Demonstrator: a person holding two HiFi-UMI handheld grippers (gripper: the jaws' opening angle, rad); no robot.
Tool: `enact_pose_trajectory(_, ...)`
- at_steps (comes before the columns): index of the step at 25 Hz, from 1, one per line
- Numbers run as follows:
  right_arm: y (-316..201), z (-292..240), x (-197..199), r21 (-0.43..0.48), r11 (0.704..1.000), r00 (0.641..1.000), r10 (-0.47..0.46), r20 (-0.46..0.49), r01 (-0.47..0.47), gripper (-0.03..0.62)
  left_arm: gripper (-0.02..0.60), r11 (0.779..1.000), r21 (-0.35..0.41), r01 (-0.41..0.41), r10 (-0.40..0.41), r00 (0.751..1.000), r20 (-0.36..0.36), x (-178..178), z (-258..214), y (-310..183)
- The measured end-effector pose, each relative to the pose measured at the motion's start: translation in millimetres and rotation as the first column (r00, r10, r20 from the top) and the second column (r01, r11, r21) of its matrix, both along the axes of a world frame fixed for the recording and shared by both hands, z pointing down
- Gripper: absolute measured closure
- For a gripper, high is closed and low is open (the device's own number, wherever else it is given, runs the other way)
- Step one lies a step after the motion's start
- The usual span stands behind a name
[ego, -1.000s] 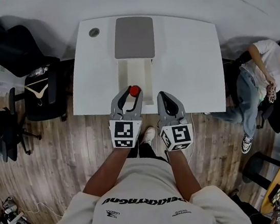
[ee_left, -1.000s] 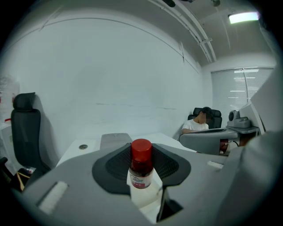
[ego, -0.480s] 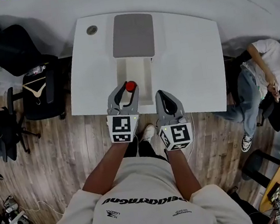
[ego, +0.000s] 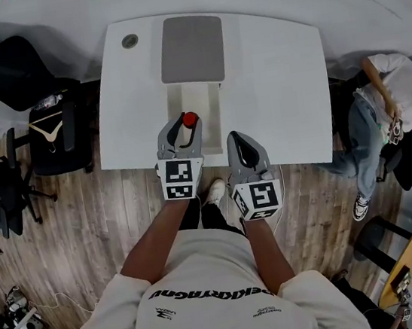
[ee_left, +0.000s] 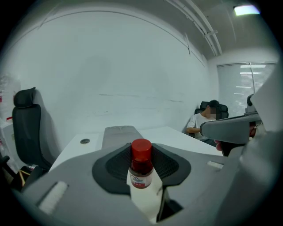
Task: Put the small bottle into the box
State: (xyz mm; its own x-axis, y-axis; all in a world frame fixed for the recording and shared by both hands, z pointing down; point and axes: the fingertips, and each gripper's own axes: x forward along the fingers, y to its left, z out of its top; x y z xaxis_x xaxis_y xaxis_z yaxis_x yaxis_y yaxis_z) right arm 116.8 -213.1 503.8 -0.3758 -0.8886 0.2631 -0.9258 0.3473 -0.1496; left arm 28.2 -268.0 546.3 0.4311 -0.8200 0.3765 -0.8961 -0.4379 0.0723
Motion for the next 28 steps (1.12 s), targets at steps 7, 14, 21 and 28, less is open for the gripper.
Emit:
enact_pose_trajectory(7,-6.7,6.7,1.0,-0.012,1.000,1.000,-0.001,0.001,0.001,0.594,0.437,0.999,-0.044,0.022,-0.021,1.000,0.010,-0.1,19.9,-12.1)
enact_pose_trajectory(14,-11.7,12.8,3.2,-0.024,1.000,1.000,0.002,0.003,-0.002,0.594,0.437,0.998,-0.065,0.025,-0.023,0.999,0.027,2.0,34.6,-22.4)
enact_pose_trajectory(21,-13.6,17.8,6.3,-0.034,0.999,1.000,0.002,0.007,-0.002,0.594,0.436,0.996,-0.082,0.019,-0.016,0.999,0.042,9.2,45.9,-28.1)
enact_pose_trajectory(28,-16.8,21.9,7.6,-0.045,0.999,1.000,0.003,0.008,-0.003,0.594,0.436,0.995,-0.097,0.020,-0.014,0.998,0.054,12.1,56.8,-34.9)
